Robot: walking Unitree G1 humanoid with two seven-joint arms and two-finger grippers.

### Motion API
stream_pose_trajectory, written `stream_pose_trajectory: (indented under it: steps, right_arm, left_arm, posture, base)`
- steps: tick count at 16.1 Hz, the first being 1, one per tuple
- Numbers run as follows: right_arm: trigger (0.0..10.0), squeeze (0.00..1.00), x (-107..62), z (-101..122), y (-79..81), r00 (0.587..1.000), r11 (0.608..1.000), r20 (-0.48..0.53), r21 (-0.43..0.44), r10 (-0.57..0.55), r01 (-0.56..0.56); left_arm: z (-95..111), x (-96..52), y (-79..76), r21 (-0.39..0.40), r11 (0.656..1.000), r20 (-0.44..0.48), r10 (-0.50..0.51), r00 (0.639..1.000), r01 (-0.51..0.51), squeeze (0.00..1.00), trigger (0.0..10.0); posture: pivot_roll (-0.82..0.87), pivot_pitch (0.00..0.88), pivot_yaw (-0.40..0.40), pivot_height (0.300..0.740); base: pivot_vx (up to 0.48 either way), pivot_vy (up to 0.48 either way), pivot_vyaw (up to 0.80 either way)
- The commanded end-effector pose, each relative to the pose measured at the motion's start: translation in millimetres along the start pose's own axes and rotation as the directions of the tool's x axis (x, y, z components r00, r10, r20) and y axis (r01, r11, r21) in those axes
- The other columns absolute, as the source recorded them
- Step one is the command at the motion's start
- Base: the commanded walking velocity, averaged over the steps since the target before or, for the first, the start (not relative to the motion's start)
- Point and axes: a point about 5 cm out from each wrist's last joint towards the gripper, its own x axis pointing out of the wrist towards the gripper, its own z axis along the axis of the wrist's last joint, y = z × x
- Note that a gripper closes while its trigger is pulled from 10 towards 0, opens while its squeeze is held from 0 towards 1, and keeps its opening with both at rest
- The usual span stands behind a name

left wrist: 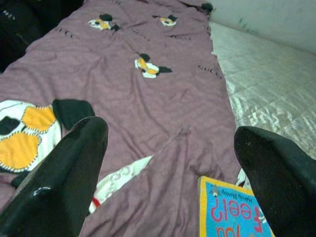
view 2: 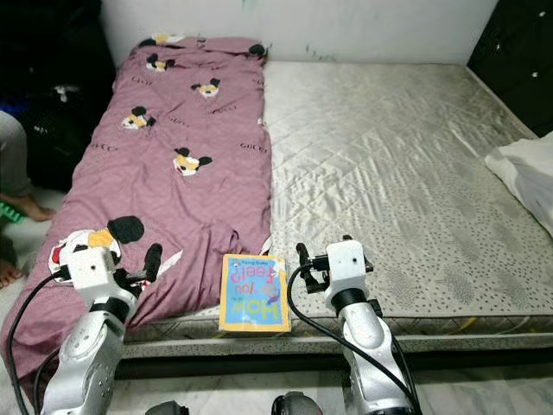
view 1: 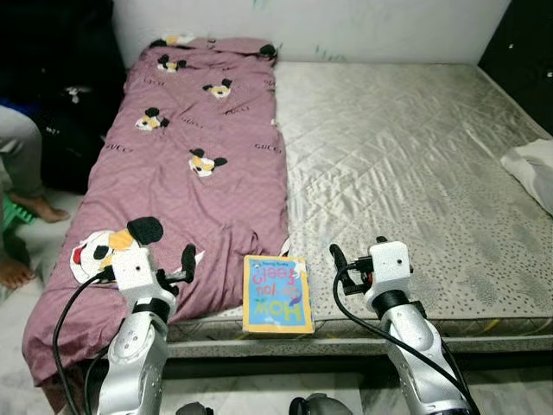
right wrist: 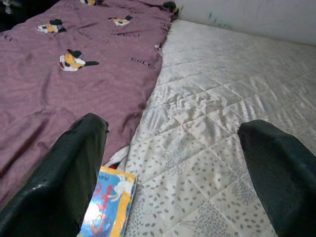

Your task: Clean up the room

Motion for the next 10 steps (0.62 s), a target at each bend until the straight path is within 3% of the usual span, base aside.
stream_pose_trajectory:
  steps: [1, 5, 10]
  right_arm:
    - [10.0, 0.00, -2.6, 1.4, 0.0, 1.000, 1.000, -0.002, 0.000, 0.016, -0.016]
    - [10.0, 0.00, -8.4, 1.6, 0.7, 0.999, 0.999, -0.015, 0.010, 0.046, -0.046]
    - [10.0, 0.00, -8.7, 3.1, 0.4, 0.998, 0.998, -0.017, 0.020, 0.056, -0.055]
  left_arm:
    - [1.2, -2.4, -1.3, 0.001, 1.000, -0.005, 0.004, 1.000, -0.004, 0.00, 10.0]
    - [1.2, -7.6, -2.1, -0.025, 1.000, -0.019, 0.013, 1.000, -0.014, 0.00, 10.0]
    - [2.6, -7.7, -2.9, -0.034, 0.999, -0.021, 0.014, 1.000, -0.015, 0.00, 10.0]
  posture:
    - [-0.02, 0.161, -0.023, 0.677]
    - [-0.02, 0.192, -0.028, 0.627]
    - [-0.02, 0.195, -0.027, 0.607]
  base:
    - [0.000, 0.000, 0.00]
    - [0.000, 0.000, 0.00]
    - [0.000, 0.000, 0.00]
